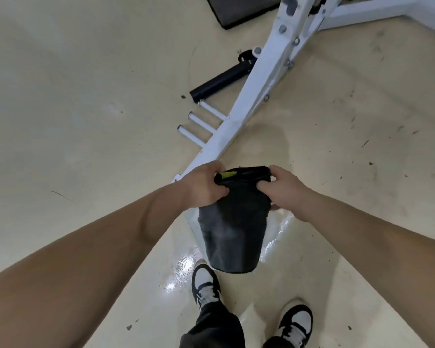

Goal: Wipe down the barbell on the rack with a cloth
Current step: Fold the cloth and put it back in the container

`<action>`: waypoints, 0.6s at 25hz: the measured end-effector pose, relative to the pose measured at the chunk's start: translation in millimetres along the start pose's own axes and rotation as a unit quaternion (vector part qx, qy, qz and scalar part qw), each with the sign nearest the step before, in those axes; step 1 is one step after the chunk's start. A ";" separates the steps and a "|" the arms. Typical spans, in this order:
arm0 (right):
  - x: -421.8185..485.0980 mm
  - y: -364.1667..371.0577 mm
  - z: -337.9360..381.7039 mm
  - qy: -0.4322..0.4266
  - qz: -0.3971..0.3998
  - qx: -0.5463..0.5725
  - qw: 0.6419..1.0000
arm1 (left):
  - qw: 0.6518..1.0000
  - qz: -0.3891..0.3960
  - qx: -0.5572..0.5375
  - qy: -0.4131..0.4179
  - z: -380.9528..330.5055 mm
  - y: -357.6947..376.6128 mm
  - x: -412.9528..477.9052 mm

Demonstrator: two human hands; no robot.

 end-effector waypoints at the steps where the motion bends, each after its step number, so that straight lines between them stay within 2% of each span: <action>1: 14.5 0.4 -3.5 -0.014 -0.025 -0.037 0.999 | 1.000 -0.010 0.017 -0.009 7.6 3.9 13.4; 5: 50.6 7.1 -25.7 -0.072 -0.062 -0.193 0.977 | 0.995 -0.053 0.067 -0.045 32.1 22.3 40.2; 8: 48.6 15.9 -48.5 -0.079 -0.074 -0.356 0.928 | 0.989 -0.071 0.126 -0.041 47.6 44.7 36.9; 9: 45.4 19.3 -57.4 -0.059 -0.062 -0.416 0.905 | 0.985 -0.052 0.158 -0.037 53.8 55.8 35.9; 11: 35.8 30.3 -75.8 0.036 0.027 -0.492 0.870 | 0.979 0.034 0.191 -0.062 65.5 81.8 31.2; 13: 21.1 41.3 -89.2 0.128 0.116 -0.494 0.852 | 0.971 0.092 0.205 -0.082 71.5 101.9 22.4; 15: 7.3 43.5 -83.9 0.117 0.103 -0.434 0.887 | 0.975 0.071 0.198 -0.074 63.1 105.9 14.0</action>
Point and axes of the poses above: each hand's wrist, its own x-axis towards the middle knuckle, its own y-axis out of the palm, z = x × y, the point moved 3 cm from there along x, towards the middle knuckle, and after that the axes turned 11 degrees about z, right-handed, at the moved point
